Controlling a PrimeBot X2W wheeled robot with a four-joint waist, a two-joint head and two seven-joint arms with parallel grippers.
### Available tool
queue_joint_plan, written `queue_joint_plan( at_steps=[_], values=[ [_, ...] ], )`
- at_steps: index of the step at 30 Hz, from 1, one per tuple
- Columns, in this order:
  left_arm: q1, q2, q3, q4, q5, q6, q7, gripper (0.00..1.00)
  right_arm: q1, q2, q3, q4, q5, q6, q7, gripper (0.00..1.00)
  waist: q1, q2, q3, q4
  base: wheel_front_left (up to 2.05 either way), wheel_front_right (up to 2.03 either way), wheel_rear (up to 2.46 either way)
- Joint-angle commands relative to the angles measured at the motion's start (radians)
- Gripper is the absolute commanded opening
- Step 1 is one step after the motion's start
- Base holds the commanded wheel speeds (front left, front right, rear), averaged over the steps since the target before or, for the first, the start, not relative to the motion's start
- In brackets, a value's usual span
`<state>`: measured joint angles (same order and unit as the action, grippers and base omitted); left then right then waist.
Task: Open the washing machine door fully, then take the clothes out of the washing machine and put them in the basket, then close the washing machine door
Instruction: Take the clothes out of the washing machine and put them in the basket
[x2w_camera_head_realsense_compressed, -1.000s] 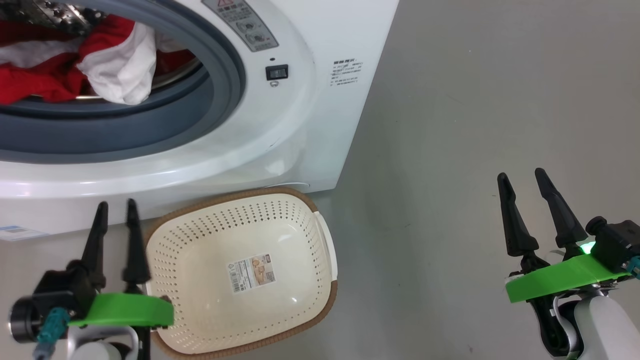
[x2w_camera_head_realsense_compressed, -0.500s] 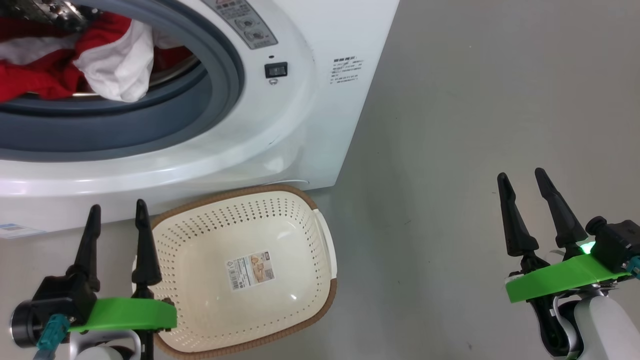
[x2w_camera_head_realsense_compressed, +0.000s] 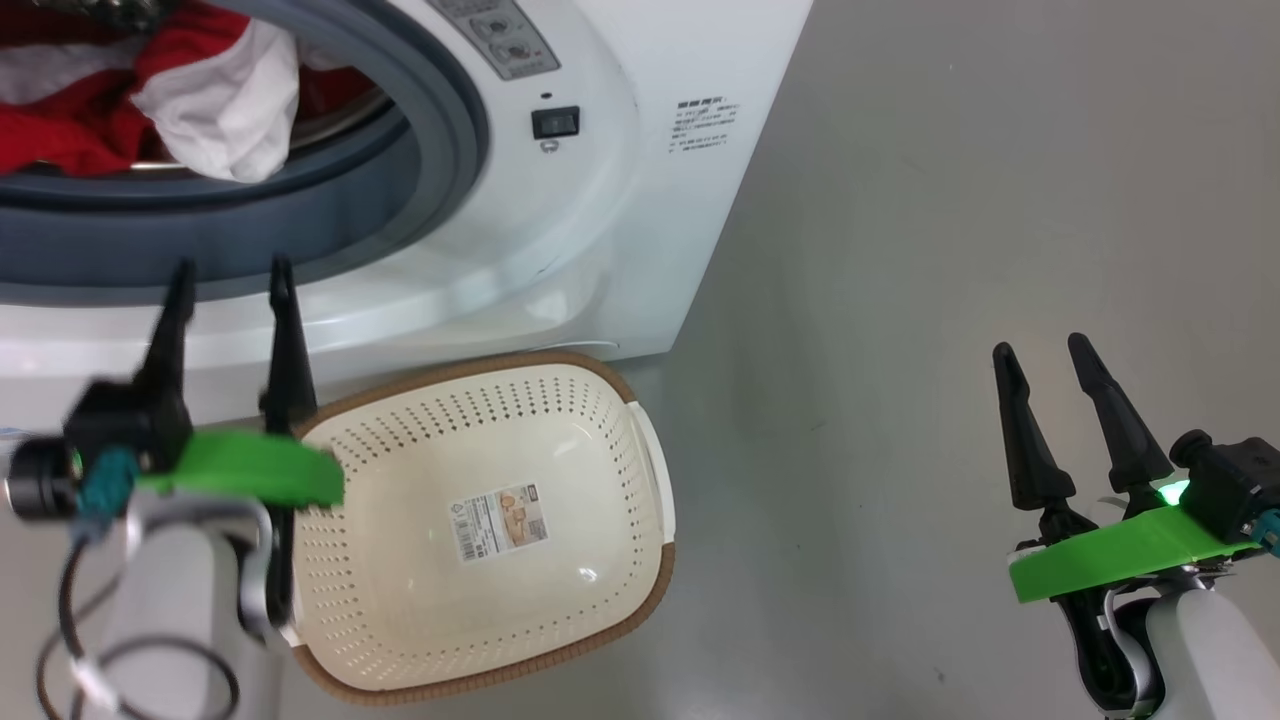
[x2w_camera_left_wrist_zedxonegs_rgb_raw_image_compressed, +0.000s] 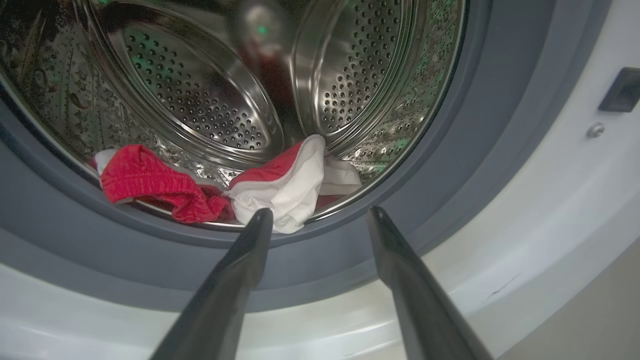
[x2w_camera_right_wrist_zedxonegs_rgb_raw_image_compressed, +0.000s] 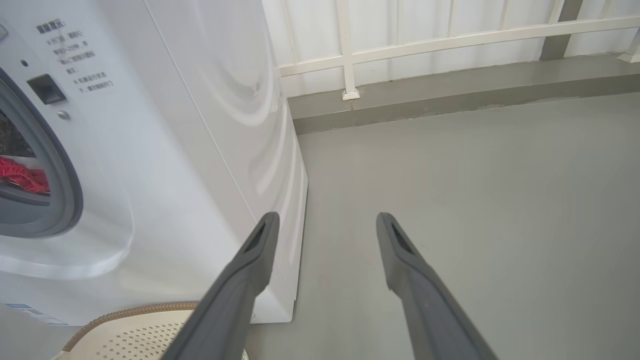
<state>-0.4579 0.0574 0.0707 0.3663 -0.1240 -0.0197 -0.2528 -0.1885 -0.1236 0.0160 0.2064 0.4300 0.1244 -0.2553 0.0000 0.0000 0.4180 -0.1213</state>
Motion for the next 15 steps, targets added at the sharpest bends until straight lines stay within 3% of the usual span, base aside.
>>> queue_joint_plan(
  at_steps=[1,15],
  values=[
    [-0.081,0.040,0.020,0.036,0.016,-0.008,-0.009,1.00,-0.014,-0.007,0.025,-0.024,0.000,0.006,-0.006,1.00,0.0000,0.0000,0.014,-0.006,0.00,0.00,0.00],
    [-0.489,0.125,-0.036,0.532,0.063,-0.015,0.014,1.00,-0.050,0.016,0.036,-0.028,0.010,0.006,-0.006,1.00,0.0000,0.0000,0.078,-0.054,0.00,0.00,0.00]
  ],
)
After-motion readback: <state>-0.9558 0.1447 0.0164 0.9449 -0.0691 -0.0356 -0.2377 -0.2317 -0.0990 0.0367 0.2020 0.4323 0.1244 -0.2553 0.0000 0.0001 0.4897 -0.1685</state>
